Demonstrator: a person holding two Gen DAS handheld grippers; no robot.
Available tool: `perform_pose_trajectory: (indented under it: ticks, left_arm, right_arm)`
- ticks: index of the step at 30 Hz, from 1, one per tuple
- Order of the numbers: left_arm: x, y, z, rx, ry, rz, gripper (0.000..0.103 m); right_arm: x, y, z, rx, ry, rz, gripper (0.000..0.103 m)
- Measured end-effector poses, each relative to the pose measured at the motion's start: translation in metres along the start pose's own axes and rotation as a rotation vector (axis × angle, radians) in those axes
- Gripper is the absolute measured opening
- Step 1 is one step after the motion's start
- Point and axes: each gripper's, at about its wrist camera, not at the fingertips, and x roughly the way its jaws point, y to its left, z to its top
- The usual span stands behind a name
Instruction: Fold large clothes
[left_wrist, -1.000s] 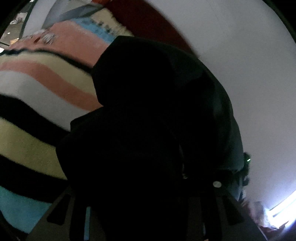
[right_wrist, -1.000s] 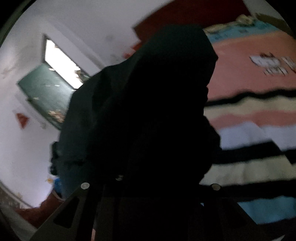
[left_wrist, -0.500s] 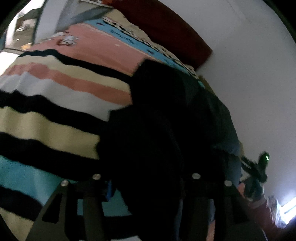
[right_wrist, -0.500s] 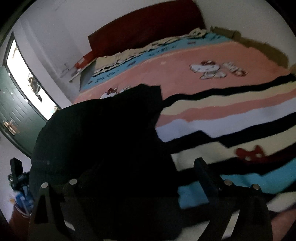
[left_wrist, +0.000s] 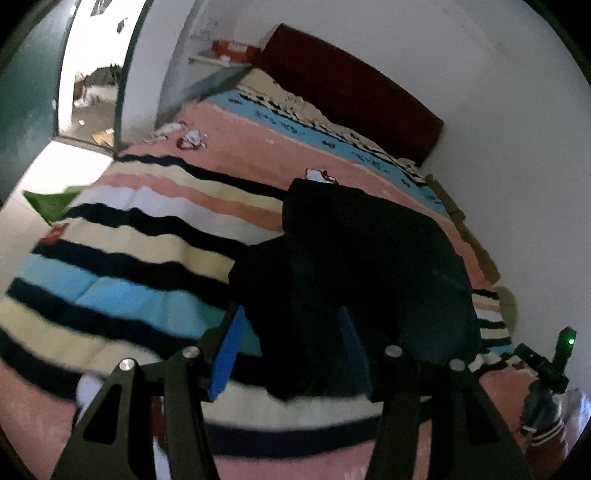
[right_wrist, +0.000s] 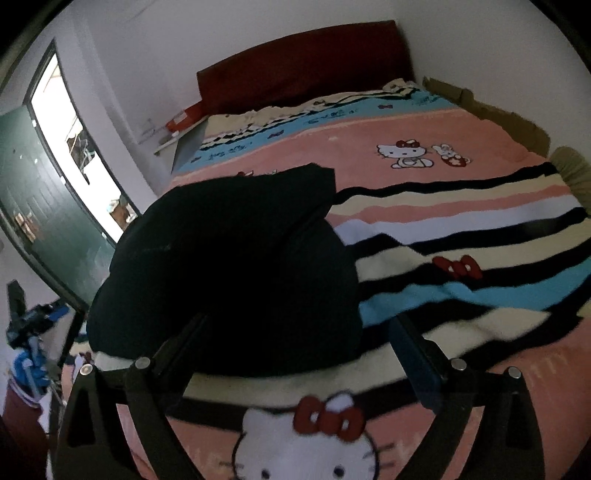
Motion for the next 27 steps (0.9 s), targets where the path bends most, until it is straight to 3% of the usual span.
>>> perform_pose_trajectory:
  ticks: [6, 10, 13, 20, 27]
  left_arm:
    - [-0.062, -0.053, -0.045, 0.066, -0.06, 0.094, 0.056]
    - [-0.084, -0.077, -0.069, 0.074, -0.096, 0.114, 0.059]
    - [-0.104, -0.102, -0.093, 0.097, -0.115, 0.132, 0.066]
    - [-0.12, -0.152, -0.148, 0.181, -0.13, 0.223, 0.067]
    - [-0.145, -0.197, -0.18, 0.291, -0.238, 0.297, 0.067]
  right_arm:
    - [-0.036, 0.038, -0.039, -0.078, -0.029, -0.043, 0.102]
    - [-0.059, 0.062, -0.063, -0.117, -0.053, -0.053, 0.102]
    - [-0.076, 0.078, -0.08, -0.145, -0.08, -0.062, 0.102]
    - [-0.105, 0.096, -0.113, -0.172, -0.117, -0.075, 0.102]
    - [-0.127, 0.105, -0.138, -0.19, -0.15, -0.103, 0.102]
